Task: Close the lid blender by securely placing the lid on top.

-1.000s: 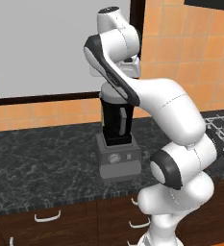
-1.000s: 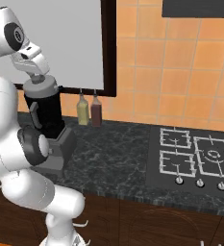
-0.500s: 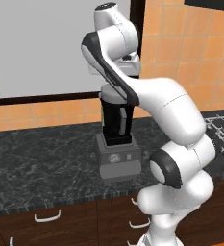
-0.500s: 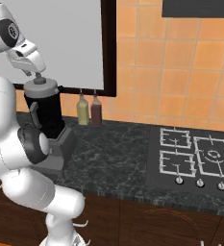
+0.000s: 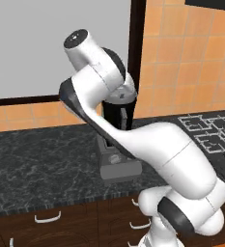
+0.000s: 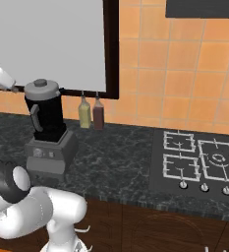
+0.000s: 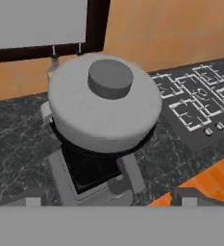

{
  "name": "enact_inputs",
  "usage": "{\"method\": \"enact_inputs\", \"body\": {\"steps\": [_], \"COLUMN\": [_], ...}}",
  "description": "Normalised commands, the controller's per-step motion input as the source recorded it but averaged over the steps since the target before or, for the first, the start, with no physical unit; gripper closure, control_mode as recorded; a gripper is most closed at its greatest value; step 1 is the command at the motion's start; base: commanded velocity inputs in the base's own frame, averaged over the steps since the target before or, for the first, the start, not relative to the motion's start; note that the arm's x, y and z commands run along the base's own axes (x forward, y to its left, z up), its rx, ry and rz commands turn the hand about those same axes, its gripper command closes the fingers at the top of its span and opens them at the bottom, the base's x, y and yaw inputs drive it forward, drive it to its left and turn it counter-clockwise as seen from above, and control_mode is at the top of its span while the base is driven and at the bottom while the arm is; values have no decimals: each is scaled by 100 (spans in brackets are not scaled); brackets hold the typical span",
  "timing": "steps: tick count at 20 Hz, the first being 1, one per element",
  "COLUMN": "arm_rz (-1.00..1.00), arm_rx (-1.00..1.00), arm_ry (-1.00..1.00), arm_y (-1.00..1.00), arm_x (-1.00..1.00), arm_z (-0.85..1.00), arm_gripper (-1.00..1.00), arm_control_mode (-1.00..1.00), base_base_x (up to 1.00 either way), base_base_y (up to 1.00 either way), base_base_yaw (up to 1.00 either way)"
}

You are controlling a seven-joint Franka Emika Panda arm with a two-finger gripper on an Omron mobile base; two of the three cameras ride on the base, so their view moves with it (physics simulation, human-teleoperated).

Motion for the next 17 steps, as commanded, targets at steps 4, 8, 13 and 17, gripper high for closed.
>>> {"method": "enact_inputs", "body": {"steps": [4,8,13,17], "arm_rz": [8,7,7,0], "arm_rx": [-31,-25,-7,0], "arm_ry": [-2,6,11,0], "arm_y": [70,27,-1,0], "arm_x": [-100,-97,-30,0], "arm_z": [-100,-100,-63,0], "arm_gripper": [-100,-100,-100,-100], "arm_control_mode": [-100,-100,-100,-100], "base_base_x": [0,0,0,0], "base_base_y": [0,0,0,0], "base_base_yaw": [0,0,0,0]}}
